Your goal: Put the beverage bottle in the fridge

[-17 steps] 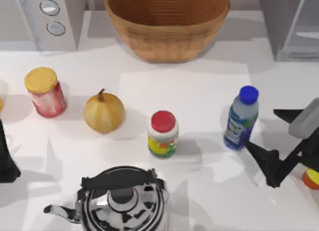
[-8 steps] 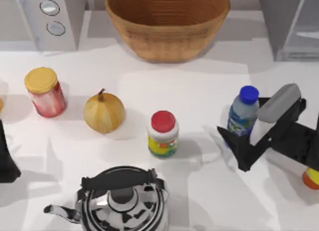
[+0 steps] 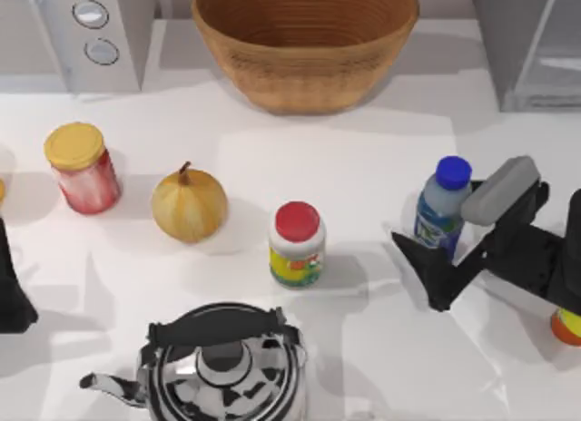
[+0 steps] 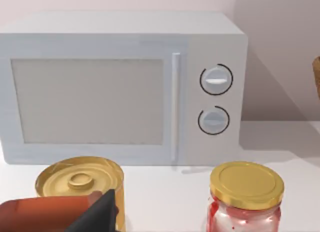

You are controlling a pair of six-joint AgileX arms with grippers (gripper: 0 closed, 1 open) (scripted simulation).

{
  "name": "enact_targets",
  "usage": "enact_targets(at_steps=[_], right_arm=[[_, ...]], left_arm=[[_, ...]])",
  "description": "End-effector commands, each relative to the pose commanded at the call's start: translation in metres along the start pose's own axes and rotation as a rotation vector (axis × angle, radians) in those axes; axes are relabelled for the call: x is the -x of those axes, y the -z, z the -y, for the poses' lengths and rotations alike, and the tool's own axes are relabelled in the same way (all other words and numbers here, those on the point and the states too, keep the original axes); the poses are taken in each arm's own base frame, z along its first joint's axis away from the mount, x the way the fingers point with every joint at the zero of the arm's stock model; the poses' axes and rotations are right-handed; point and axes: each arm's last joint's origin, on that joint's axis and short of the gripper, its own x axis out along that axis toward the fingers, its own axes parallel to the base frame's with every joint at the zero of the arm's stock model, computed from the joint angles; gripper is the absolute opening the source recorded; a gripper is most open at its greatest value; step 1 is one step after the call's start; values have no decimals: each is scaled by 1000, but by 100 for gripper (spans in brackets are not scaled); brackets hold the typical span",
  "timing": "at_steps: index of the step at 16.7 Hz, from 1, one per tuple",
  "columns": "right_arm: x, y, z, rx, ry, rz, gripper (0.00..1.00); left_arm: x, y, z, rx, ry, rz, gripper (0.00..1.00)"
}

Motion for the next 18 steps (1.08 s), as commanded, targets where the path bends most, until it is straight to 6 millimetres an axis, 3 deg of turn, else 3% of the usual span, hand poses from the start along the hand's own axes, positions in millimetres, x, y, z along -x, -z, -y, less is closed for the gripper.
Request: enact_targets(at_steps=[13, 18], right_arm=[[0, 0, 0, 0, 0, 0, 3], [0, 0, 0, 0, 0, 0, 1]], left_arm=[[0, 0, 0, 0, 0, 0, 100], [0, 0, 0, 0, 0, 0, 100]])
